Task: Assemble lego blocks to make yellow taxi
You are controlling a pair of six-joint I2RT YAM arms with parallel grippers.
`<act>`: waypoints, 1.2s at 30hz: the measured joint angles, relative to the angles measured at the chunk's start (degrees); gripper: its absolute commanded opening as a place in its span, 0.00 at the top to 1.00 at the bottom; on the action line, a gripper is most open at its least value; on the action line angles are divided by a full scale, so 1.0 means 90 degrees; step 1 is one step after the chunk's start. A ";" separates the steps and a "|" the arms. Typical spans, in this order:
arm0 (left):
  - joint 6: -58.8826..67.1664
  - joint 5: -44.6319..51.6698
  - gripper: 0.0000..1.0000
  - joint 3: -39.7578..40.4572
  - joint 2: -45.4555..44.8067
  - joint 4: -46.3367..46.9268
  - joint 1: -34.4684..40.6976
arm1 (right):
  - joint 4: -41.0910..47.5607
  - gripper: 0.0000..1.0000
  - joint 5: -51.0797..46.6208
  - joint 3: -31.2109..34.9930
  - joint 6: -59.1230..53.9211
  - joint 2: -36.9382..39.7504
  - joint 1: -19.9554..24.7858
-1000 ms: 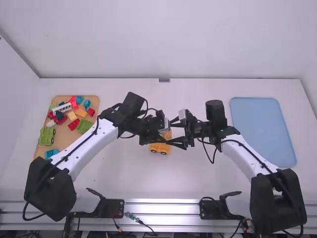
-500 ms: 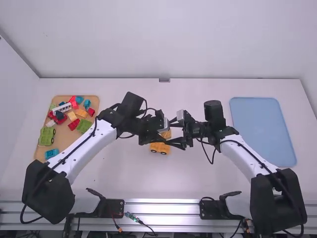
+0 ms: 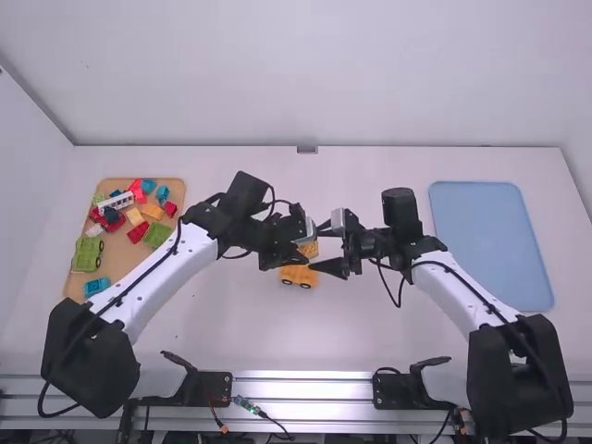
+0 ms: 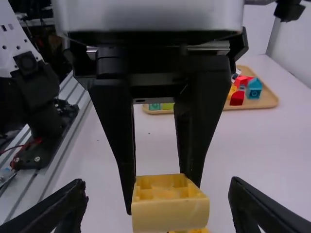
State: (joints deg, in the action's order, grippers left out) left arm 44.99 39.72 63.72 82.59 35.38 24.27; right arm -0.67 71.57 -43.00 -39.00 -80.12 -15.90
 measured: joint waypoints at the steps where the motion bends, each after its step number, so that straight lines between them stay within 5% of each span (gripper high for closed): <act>1: 0.0000 -0.0002 0.98 0.0000 0.0000 -0.0005 0.0000 | -0.0002 0.29 -0.0002 0.0000 -0.0005 0.0000 0.0002; 17: 0.0291 0.0000 0.98 0.0000 -0.0002 -0.0012 0.0000 | 0.0187 0.50 -0.0002 0.0000 -0.0194 0.0000 0.0083; 36: 0.0301 0.0010 0.98 0.0000 0.0000 -0.0044 0.0000 | 0.0189 0.46 0.0000 0.0000 -0.0209 0.0000 0.0083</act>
State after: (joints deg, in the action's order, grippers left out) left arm 47.70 39.81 63.72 82.59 34.98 24.27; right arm 1.04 71.57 -43.00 -40.88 -80.12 -15.16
